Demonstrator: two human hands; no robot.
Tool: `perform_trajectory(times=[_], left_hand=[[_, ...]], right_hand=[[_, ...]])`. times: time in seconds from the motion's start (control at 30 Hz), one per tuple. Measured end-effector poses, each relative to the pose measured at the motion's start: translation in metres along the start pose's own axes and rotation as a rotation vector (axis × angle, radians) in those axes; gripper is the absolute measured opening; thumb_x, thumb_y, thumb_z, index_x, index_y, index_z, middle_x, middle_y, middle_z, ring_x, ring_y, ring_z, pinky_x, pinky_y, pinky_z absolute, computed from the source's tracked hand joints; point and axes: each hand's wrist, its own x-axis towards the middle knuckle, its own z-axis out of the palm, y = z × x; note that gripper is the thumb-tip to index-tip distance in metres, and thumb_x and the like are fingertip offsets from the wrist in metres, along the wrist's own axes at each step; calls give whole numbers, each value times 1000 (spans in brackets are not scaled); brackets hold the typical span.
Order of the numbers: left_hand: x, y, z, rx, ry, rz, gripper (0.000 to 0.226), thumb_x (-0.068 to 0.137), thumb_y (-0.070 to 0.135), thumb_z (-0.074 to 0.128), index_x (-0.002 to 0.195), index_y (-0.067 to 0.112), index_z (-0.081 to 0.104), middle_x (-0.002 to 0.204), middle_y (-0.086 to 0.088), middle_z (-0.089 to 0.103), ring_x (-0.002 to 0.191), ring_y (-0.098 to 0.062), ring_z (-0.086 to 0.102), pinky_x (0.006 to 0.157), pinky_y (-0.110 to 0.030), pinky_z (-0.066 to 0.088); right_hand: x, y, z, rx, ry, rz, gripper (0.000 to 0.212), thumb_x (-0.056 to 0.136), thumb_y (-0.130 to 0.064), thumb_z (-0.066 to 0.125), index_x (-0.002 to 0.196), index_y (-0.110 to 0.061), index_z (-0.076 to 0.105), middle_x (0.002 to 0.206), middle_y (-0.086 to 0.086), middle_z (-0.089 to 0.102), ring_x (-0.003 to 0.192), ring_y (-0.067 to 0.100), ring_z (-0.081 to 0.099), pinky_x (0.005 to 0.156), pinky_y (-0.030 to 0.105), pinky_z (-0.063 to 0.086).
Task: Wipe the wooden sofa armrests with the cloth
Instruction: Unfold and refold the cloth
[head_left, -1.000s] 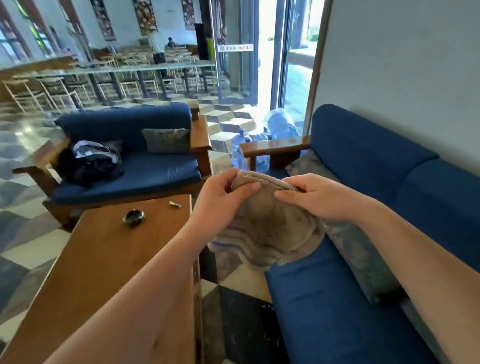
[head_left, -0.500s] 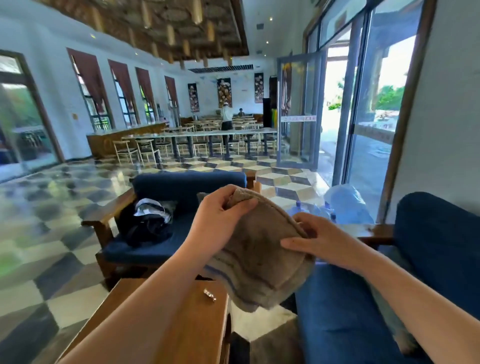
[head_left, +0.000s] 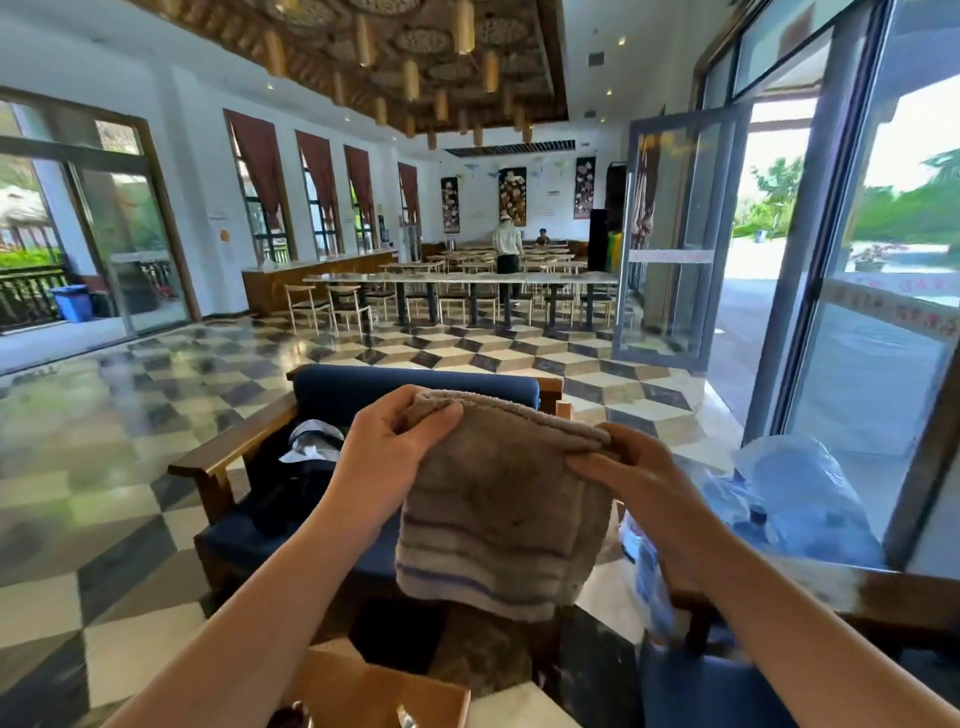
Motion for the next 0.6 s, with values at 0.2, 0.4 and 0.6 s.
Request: perform_trajectory(times=[0.2, 0.4, 0.6], left_hand=[[135, -74, 5, -139, 54, -27, 12, 89, 38, 76, 92, 27, 78, 87, -4, 78, 78, -18, 75, 63, -23, 59], [281, -131, -8, -167, 89, -10, 27, 80, 51, 75, 93, 28, 77, 92, -5, 77, 90, -25, 74, 76, -39, 60], [368, -201, -34, -86, 138, -3, 15, 89, 42, 73, 97, 30, 78, 91, 4, 76, 90, -14, 73, 78, -31, 60]], right_hand=[[148, 28, 4, 115, 78, -10, 13, 92, -21, 75, 103, -25, 82, 100, 3, 80, 94, 17, 76, 74, 22, 58], [305, 49, 19, 106, 78, -91, 15, 89, -27, 78, 103, -25, 82, 99, 2, 81, 92, 17, 76, 71, 20, 58], [437, 110, 56, 237, -58, -62, 18, 83, -33, 79, 99, -25, 80, 99, 2, 78, 95, 18, 74, 76, 27, 58]])
